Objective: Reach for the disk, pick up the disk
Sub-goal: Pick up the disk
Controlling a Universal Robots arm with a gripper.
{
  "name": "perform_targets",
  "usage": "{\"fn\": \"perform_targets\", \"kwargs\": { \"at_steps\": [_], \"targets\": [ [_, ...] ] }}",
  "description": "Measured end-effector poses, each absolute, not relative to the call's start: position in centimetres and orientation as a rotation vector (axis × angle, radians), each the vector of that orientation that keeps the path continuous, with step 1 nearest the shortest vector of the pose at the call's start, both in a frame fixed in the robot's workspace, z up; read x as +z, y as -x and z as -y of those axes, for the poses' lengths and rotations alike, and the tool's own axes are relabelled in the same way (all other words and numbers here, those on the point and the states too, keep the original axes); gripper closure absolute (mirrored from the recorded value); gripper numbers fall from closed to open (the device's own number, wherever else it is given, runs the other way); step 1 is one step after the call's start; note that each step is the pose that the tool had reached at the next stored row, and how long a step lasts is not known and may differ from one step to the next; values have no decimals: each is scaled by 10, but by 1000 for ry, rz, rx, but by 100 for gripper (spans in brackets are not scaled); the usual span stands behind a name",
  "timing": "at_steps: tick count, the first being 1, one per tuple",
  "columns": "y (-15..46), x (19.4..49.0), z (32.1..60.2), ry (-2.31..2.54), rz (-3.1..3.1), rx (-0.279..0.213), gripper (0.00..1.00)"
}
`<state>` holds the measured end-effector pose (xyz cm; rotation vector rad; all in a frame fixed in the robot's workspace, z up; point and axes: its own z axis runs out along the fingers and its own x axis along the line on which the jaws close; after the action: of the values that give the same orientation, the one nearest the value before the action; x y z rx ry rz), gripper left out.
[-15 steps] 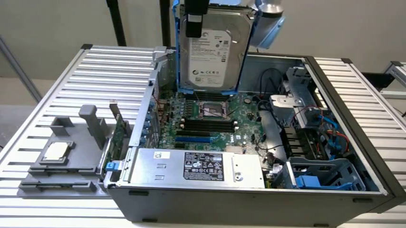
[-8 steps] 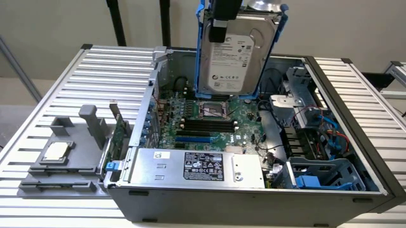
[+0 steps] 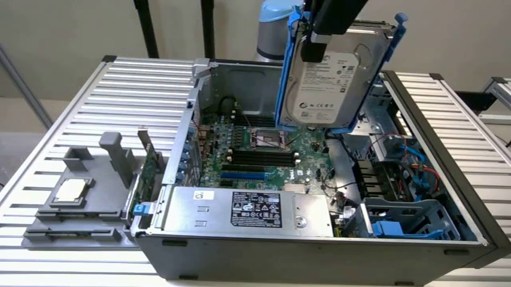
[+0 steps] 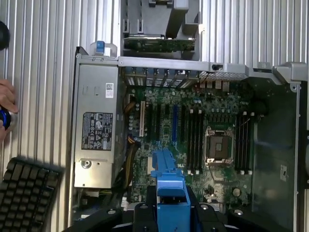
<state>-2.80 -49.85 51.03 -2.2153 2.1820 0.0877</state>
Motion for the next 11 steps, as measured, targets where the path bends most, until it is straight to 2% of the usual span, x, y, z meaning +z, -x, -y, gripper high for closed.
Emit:
{"fn": "perform_targets", "kwargs": {
  "at_steps": [11],
  "targets": [
    [-22, 510, 516, 2215, -2182, 88, 67]
  ]
}}
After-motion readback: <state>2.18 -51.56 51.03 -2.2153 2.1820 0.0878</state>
